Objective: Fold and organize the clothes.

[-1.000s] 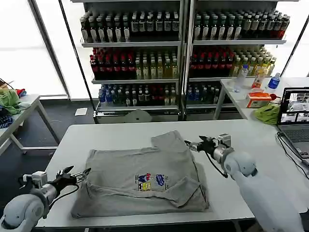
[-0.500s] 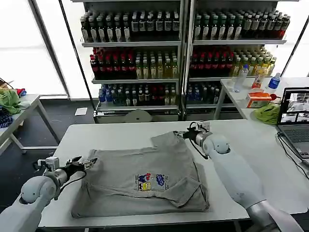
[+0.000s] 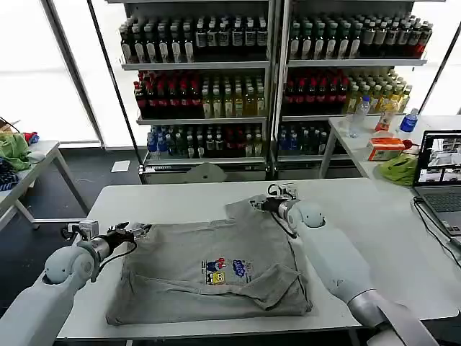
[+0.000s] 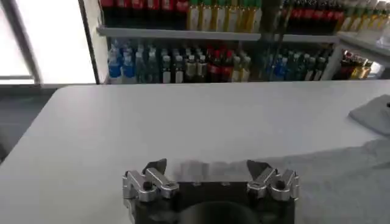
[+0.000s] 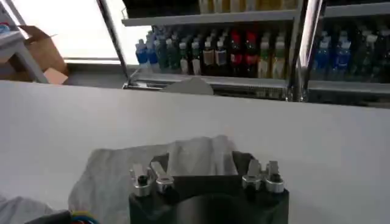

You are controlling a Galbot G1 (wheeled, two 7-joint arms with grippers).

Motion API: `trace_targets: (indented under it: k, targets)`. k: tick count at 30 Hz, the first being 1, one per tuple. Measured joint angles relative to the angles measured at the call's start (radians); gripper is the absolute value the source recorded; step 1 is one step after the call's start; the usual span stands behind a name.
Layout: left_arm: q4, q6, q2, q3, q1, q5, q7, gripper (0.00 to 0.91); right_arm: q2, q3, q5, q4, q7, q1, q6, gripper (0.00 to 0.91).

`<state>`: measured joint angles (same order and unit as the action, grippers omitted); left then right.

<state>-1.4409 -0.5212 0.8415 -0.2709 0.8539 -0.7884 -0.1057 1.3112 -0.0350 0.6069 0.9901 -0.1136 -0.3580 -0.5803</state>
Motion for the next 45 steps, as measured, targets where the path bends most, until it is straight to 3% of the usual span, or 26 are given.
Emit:
trace_targets:
  k: [11,12,13,14,15,17,20,22,45]
  targets:
    - [0.028,-0.004,0.001,0.022,-0.023,-0.017,-0.003,0.907,0.007,-0.010,0.003,0.002,0.008,-0.004,0.000,0.000]
    - [0.028,-0.006,0.000,0.022,-0.022,-0.019,-0.002,0.816,0.007,-0.011,0.004,0.002,0.008,-0.004,0.000,0.000]
    - [0.028,-0.008,-0.002,0.021,-0.020,-0.022,-0.002,0.595,0.007,-0.011,0.004,0.003,0.008,-0.004,0.000,0.000]
    - [0.028,-0.010,-0.003,0.021,-0.018,-0.025,-0.002,0.484,0.007,-0.011,0.005,0.004,0.008,-0.003,0.000,0.000]
    - [0.030,-0.011,-0.005,0.021,-0.017,-0.027,-0.003,0.242,0.007,-0.011,0.006,0.005,0.009,-0.003,-0.001,0.000]
    - [0.035,-0.013,-0.005,0.020,-0.017,-0.034,-0.002,0.141,0.007,-0.011,0.008,0.006,0.009,-0.002,-0.001,0.000]
    - [0.041,-0.016,-0.002,0.020,-0.018,-0.039,-0.001,0.111,0.006,-0.014,0.009,0.007,0.010,-0.002,-0.001,0.000]
    - [0.045,-0.016,0.001,0.020,-0.020,-0.044,-0.001,0.040,0.006,-0.015,0.009,0.009,0.010,-0.002,-0.001,0.000]
    - [0.036,-0.020,-0.002,0.011,-0.007,-0.079,-0.024,0.010,-0.010,-0.010,0.038,0.064,0.025,-0.021,0.000,0.000]
